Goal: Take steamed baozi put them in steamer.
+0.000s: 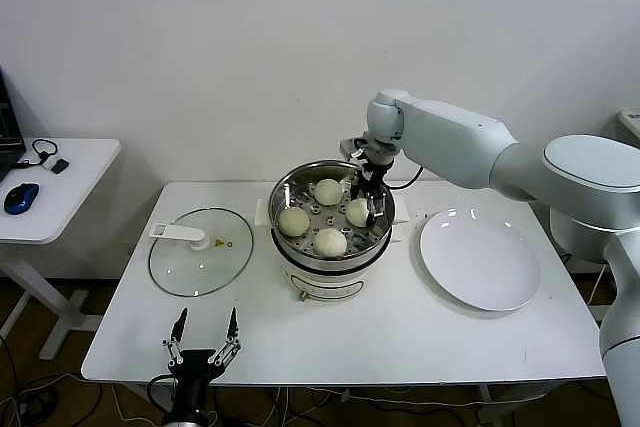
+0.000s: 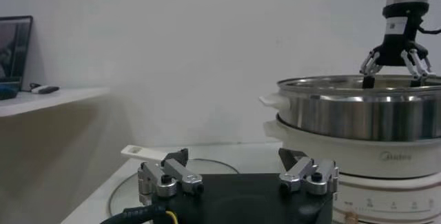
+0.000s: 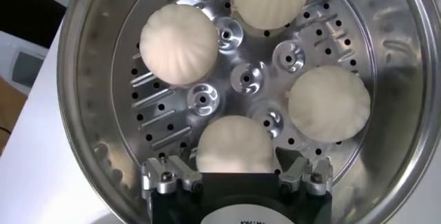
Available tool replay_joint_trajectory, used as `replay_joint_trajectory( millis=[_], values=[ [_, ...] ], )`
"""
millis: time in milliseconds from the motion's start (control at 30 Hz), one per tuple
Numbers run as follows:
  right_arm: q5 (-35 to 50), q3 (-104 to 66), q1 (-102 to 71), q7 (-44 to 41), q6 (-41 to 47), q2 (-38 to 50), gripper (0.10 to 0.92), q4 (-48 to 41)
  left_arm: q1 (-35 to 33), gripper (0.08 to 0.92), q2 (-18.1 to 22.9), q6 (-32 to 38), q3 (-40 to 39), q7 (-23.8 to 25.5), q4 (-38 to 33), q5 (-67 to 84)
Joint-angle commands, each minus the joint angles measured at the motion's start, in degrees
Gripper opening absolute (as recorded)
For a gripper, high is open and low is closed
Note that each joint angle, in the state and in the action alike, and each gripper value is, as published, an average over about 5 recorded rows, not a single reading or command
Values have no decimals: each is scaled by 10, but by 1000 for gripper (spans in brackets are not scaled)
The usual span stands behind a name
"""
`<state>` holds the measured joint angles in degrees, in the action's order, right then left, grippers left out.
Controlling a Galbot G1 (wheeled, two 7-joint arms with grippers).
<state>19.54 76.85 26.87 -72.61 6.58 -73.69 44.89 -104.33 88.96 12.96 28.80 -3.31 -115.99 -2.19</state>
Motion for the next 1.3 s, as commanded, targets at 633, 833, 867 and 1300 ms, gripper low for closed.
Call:
replay_joint_trajectory(
  millis=[633, 833, 867, 1300],
  values=[
    [76, -114, 59, 71, -3, 151, 823, 135, -3, 823, -1, 0, 1, 0, -3, -3],
    [73, -216, -2, 148, 3, 234, 823, 217, -2, 823, -2, -4, 2, 0, -7, -5],
    [71, -232, -16, 169, 3, 250, 823, 233, -1, 823, -2, -5, 1, 0, -7, -6],
    [76, -705, -475, 468, -4, 394, 823, 455, 7, 823, -2, -16, 4, 1, -13, -6]
  ],
)
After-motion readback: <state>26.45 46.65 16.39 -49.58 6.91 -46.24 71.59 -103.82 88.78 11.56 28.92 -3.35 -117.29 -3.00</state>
